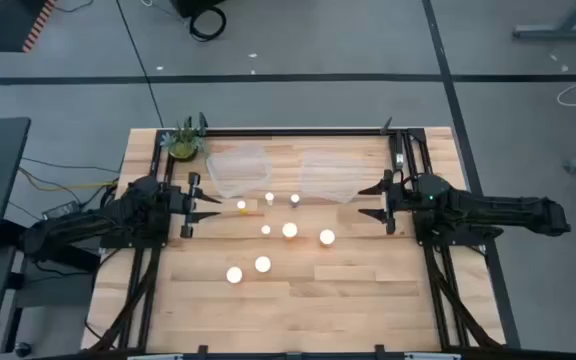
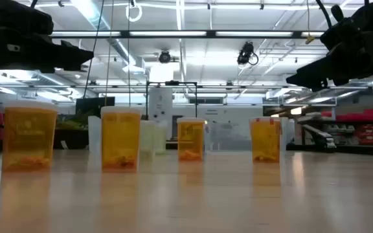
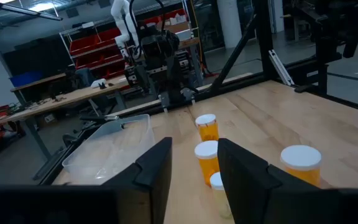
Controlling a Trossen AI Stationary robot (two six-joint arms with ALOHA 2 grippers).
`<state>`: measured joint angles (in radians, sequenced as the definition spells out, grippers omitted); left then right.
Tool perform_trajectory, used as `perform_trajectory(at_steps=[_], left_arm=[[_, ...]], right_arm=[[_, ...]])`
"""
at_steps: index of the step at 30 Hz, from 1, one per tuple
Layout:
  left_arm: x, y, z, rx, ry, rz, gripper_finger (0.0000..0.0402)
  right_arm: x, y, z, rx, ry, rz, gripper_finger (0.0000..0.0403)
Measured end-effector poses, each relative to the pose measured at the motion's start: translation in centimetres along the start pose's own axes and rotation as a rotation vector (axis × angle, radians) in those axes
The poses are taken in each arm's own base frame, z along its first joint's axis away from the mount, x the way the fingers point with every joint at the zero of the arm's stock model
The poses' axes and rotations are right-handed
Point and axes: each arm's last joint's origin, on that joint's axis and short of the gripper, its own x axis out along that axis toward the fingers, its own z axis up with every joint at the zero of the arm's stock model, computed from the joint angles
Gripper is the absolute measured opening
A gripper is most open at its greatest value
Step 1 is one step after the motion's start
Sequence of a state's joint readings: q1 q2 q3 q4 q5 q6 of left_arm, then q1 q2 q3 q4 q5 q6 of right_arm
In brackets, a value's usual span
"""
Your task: Pick and place medicine bottles into bin by pill shape (circle, oval)
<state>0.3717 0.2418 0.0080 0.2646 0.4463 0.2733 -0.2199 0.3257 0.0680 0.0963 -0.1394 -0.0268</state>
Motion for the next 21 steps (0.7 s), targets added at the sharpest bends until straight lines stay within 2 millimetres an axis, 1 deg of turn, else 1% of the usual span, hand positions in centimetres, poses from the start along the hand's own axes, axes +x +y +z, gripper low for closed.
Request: perform_trajectory(at_steps=[7,16,21], left_arm=[[0.00,0.00,0.01,0.000,0.000,0.000,0.0148],[0.00,0.00,0.00,0.000,0.000,0.000,0.0140],[0.00,0.00,0.00,0.000,0.000,0.000,0.0143]], right_arm=[[0.00,0.00,0.00,0.000,0.000,0.000,0.0264],[0.00,0.00,0.00,0.000,0.000,0.000,0.0264],[0.00,0.00,-0.01,0.000,0.000,0.000,0.0264]])
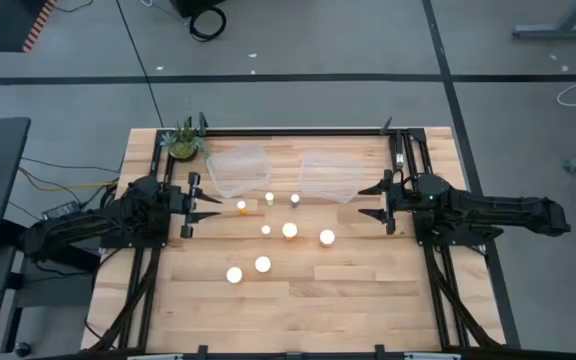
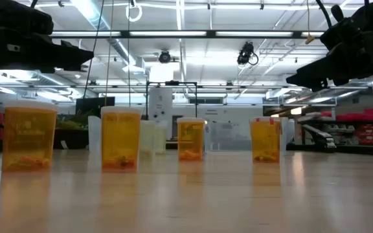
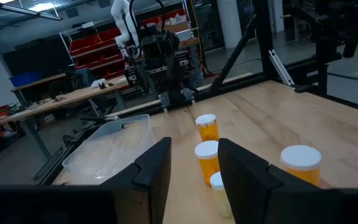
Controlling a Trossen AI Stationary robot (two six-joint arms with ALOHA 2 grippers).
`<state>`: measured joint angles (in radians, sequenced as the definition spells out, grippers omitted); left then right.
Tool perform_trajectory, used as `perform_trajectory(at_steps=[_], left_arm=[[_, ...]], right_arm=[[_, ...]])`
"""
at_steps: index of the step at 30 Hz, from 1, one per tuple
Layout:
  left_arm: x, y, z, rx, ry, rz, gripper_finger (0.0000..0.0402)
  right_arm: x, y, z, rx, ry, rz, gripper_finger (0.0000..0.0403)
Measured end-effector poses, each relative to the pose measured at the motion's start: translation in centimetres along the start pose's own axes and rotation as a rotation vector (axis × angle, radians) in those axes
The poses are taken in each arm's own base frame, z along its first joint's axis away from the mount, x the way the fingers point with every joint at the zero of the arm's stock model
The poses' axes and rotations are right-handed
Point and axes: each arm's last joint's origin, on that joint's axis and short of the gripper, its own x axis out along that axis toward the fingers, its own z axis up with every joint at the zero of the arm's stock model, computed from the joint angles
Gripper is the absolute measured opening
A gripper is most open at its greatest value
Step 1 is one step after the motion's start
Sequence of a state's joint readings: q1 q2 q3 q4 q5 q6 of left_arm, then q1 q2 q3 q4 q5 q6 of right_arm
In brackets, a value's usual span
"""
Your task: Pick and place medicine bottles into bin by pill shape (circle, oval)
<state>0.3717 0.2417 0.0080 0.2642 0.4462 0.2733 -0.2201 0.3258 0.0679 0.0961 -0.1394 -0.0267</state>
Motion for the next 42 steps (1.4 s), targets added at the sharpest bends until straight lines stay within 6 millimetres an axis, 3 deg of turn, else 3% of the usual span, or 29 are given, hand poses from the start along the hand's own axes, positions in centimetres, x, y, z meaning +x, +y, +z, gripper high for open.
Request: perform_trajectory(at_steps=[42], left_arm=[[0.00,0.00,0.01,0.000,0.000,0.000,0.0147]], right_arm=[[0.00,0.00,0.00,0.000,0.000,0.000,0.0264]])
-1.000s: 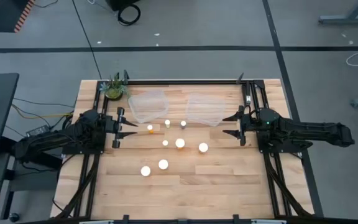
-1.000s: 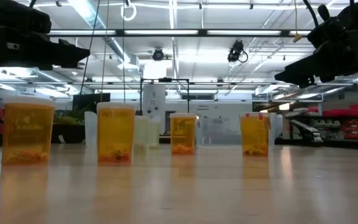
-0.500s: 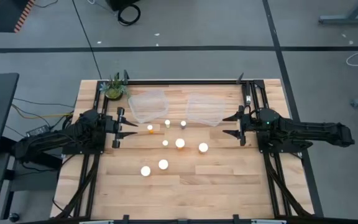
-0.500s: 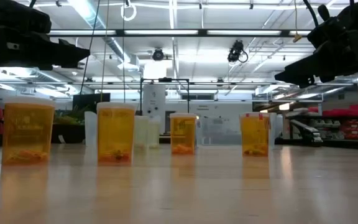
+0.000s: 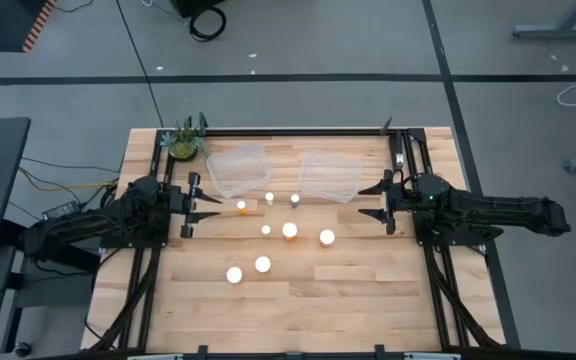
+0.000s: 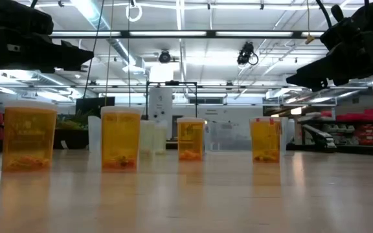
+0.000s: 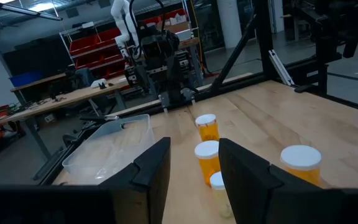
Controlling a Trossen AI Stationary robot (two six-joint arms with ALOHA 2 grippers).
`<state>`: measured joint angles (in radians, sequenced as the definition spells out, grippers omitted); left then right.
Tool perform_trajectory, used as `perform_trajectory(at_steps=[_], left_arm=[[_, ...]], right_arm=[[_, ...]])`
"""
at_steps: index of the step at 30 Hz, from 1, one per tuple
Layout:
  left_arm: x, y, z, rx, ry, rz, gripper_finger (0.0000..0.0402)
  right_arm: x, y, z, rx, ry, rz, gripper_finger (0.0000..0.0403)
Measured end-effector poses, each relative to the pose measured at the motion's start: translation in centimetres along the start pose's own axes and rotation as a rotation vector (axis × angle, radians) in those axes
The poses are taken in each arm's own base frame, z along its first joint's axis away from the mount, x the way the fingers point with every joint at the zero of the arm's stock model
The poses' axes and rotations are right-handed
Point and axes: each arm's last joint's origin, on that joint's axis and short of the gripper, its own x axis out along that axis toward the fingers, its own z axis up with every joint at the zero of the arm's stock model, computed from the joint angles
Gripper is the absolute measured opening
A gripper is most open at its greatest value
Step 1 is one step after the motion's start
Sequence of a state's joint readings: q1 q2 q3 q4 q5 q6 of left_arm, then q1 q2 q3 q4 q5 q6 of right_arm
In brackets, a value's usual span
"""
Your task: Pick and place medicine bottles into bin by pill shape (circle, oval)
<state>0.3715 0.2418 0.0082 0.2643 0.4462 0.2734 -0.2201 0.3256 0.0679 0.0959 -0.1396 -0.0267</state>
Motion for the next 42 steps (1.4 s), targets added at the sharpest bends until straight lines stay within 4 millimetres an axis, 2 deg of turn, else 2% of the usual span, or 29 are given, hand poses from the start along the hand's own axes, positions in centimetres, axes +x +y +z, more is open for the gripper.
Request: perform_trajectory(at_steps=[11,17,31,38,42], left_arm=[[0.0,0.0,0.0,0.000,0.000,0.000,0.0140],[0.0,0.0,0.0,0.000,0.000,0.000,0.0146],[0.0,0.0,0.0,0.000,0.000,0.000,0.0138],[0.0,0.0,0.0,0.000,0.000,0.000,0.0143],[0.0,0.0,0.0,0.000,0.000,0.000,0.0147]], right_arm=[[0.0,0.0,0.0,0.000,0.000,0.000,0.0264],[-0.1,-0.8,0.1,-0.079,0.000,-0.206,0.0264],[-0.2,-1.3,0.1,-0.110,0.011,-0.260,0.0264],[-0.1,-1.1,0.2,0.156,-0.028,-0.187,0.0264],[-0.1,-1.1,0.5,0.166,-0.066,-0.186,0.0264]])
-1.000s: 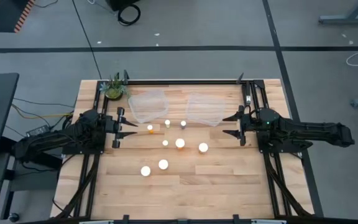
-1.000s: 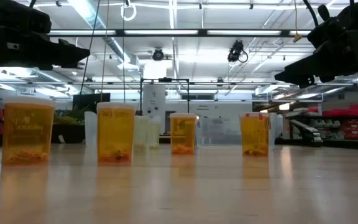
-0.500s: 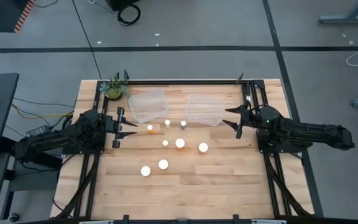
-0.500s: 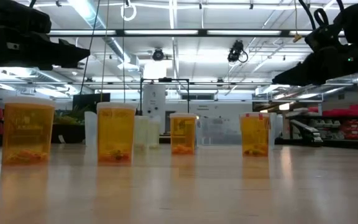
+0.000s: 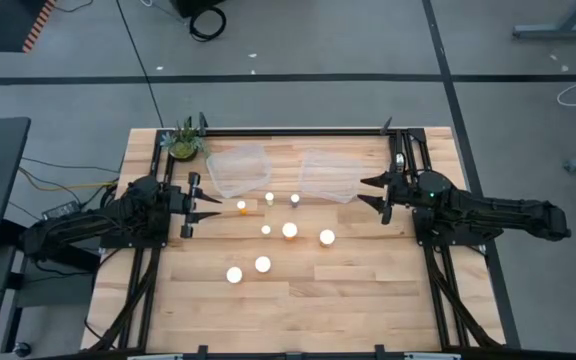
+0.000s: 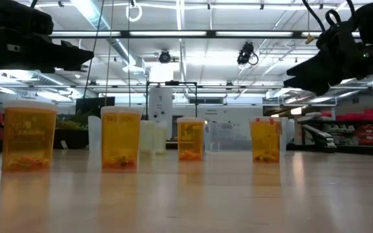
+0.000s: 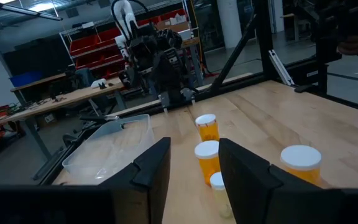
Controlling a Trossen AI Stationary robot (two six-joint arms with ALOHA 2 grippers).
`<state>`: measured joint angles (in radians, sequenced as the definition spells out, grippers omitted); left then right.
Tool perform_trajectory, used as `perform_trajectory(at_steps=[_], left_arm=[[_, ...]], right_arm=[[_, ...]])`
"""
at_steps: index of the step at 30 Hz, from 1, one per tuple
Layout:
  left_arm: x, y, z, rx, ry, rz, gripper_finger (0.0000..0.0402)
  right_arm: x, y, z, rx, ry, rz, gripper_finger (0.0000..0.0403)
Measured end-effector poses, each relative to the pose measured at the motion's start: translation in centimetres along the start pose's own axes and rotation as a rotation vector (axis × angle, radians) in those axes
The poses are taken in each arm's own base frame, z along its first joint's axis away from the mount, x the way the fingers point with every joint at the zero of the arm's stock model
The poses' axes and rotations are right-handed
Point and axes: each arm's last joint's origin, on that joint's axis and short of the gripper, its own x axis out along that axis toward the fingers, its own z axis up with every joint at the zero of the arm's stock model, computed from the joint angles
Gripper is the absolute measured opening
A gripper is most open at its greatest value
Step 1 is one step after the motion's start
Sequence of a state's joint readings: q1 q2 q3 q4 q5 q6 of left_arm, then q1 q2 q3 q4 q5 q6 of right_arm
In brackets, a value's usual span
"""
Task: Pick and place medicine bottles into bin by pill shape (circle, oval)
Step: Put the orange pill bottle into the right bin
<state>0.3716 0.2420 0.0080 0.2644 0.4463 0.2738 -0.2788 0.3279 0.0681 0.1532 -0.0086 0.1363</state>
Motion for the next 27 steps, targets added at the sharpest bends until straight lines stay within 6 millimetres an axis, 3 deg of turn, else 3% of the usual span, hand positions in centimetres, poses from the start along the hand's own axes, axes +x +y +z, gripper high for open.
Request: perform_trajectory(at_steps=[9,18,27], left_arm=[[0.0,0.0,0.0,0.000,0.000,0.000,0.0138],[0.0,0.0,0.0,0.000,0.000,0.000,0.0148],[0.0,0.0,0.0,0.000,0.000,0.000,0.0140]], right_arm=[[-0.2,0.4,1.8,-0.035,-0.181,0.080,0.0264],[1.1,1.1,0.2,0.142,-0.003,0.165,0.0264],[2.4,2.6,-1.4,0.137,0.113,0.114,0.0264]])
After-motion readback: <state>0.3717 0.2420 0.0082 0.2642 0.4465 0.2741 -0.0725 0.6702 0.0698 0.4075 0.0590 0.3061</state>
